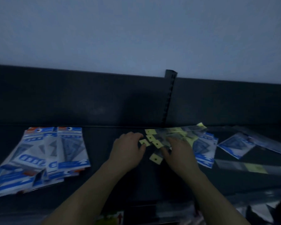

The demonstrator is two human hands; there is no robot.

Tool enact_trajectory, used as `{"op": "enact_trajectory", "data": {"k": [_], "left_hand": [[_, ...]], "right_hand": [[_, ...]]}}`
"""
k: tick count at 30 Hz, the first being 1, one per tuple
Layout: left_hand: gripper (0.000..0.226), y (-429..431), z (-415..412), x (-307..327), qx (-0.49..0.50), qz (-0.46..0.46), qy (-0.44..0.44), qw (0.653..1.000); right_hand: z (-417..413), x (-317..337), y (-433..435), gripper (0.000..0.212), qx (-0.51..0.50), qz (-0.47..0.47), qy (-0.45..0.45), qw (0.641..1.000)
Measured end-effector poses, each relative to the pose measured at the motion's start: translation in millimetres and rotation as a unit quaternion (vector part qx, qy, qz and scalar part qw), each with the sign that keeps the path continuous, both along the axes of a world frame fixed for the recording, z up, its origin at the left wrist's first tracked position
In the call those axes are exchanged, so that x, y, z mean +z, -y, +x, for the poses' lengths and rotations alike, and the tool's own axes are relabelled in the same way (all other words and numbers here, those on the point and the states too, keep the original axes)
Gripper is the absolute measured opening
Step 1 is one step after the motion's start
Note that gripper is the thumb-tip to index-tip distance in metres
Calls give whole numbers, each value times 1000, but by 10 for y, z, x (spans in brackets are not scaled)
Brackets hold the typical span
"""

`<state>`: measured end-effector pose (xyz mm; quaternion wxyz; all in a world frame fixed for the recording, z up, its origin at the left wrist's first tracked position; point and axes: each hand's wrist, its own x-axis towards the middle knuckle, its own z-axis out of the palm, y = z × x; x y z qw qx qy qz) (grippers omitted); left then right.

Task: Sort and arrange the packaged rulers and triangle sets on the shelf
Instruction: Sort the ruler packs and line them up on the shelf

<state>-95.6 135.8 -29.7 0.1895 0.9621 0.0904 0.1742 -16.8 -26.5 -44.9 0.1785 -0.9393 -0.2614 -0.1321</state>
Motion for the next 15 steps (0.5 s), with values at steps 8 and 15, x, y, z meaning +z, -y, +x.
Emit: {"op": "enact_trajectory", "data": {"k": [8, 15], "left_hand": [[54, 499, 1036, -171, -44, 35, -142, 988], [42, 750, 1334, -130, 19, 130, -123, 984]], "right_hand": [[777, -115, 905, 20, 21, -70, -76, 994], [1168, -94, 1234, 27, -46, -71, -57, 995]]}}
